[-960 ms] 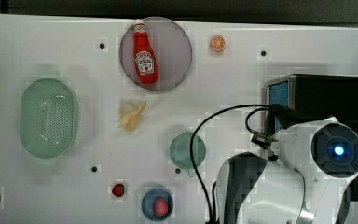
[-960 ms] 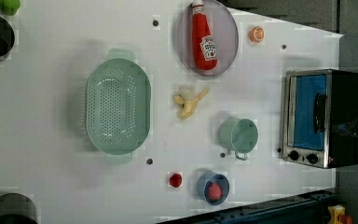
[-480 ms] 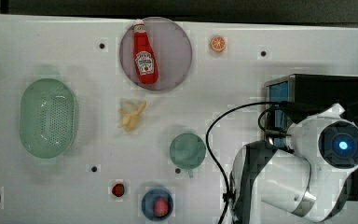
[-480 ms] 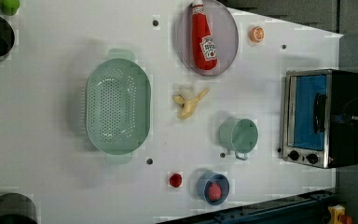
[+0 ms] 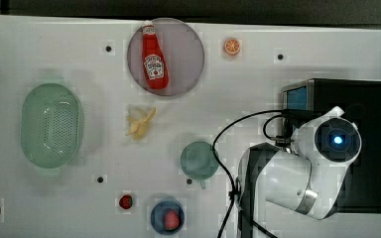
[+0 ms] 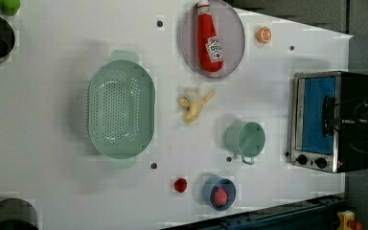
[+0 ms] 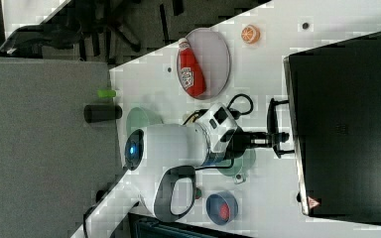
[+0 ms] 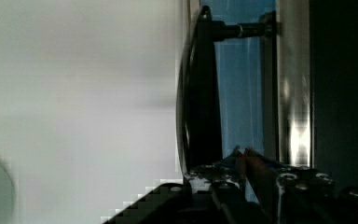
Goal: Flap open oven.
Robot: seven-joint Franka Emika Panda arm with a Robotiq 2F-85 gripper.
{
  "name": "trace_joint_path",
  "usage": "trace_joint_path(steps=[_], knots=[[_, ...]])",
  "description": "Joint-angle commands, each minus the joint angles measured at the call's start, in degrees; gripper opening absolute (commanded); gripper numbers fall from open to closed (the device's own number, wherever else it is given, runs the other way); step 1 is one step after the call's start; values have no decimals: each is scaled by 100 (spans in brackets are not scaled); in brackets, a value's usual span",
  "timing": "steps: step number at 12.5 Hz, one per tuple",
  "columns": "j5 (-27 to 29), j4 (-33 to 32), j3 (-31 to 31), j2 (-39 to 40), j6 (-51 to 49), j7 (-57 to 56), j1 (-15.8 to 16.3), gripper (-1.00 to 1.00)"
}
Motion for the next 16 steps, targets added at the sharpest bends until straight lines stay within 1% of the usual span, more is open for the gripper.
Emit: trace_joint_path(steps=[1, 4, 6, 10, 12, 14, 16], knots=[[22, 5, 50, 70, 252, -172, 39, -65], [-95, -82, 247, 80, 202, -24, 151, -65], [-357, -189, 408, 121, 208, 648, 252, -65], [-1405, -264, 754, 342, 178, 1989, 458, -65], [-1795, -259, 900, 539, 157, 2583, 576, -65], [-2168, -237, 1018, 807, 153, 3289, 717, -65], [-2675, -162, 1087, 1157, 145, 4066, 905, -65]])
